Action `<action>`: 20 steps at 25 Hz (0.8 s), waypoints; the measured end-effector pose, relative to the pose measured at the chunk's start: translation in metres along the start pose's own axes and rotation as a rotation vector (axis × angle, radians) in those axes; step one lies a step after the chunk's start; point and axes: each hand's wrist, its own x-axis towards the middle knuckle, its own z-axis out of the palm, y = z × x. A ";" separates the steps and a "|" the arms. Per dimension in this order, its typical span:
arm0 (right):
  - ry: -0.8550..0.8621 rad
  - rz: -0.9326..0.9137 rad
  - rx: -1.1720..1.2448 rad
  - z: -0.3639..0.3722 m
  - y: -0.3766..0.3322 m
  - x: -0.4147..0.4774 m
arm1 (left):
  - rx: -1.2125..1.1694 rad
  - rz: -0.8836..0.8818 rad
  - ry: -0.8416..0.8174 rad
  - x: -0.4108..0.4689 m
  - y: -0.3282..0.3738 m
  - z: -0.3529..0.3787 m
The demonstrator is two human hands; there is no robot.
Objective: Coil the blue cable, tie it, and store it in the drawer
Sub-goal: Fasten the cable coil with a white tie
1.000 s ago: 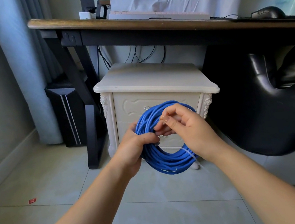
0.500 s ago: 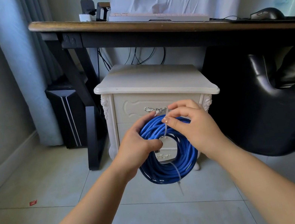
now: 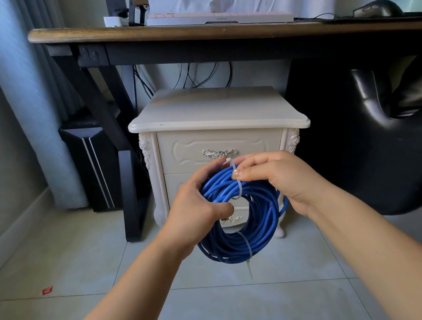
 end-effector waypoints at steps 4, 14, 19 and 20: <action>-0.019 0.020 -0.004 0.000 -0.002 0.000 | 0.014 0.006 -0.010 0.000 0.000 0.000; -0.046 0.027 -0.016 0.001 -0.004 0.002 | 0.027 0.023 -0.005 -0.003 0.001 -0.001; -0.056 0.030 -0.025 0.002 -0.005 0.001 | 0.021 0.026 -0.005 -0.003 0.001 -0.001; -0.057 0.031 -0.029 0.001 -0.005 0.001 | 0.020 0.026 -0.007 -0.003 0.001 0.000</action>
